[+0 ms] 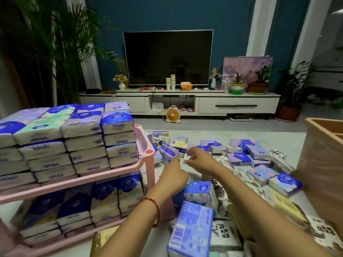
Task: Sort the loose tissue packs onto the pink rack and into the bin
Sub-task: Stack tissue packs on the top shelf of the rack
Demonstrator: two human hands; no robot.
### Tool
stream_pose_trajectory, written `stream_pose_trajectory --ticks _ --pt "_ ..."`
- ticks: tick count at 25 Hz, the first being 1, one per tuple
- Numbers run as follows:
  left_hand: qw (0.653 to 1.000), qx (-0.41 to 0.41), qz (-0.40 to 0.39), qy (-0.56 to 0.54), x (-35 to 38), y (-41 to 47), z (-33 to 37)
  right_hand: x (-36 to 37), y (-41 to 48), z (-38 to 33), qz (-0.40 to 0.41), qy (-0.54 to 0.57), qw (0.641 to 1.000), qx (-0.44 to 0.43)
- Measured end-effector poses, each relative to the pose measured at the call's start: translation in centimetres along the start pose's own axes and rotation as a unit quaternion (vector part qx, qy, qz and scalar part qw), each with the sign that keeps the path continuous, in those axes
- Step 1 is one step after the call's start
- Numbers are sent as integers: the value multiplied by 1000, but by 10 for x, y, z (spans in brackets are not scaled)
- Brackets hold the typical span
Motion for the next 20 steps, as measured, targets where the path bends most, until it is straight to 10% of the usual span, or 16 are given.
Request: stream_pose_trajectory --ticks 14,20 --pt "1000 -15 -1 -1 22 22 -9 23 44 42 12 -289 957 -28" --pt "999 5 -5 33 9 8 15 28 34 37 -40 -221 974 -25"
Point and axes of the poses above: each hand's wrist, its own y-axis towards the middle knuckle, its own x-axis out of the palm, z = x × y, the point moved 9 cm from there along y, towards the middle knuckle, and after that the axes turned 10 degrees about z, right-handed, at the moved point
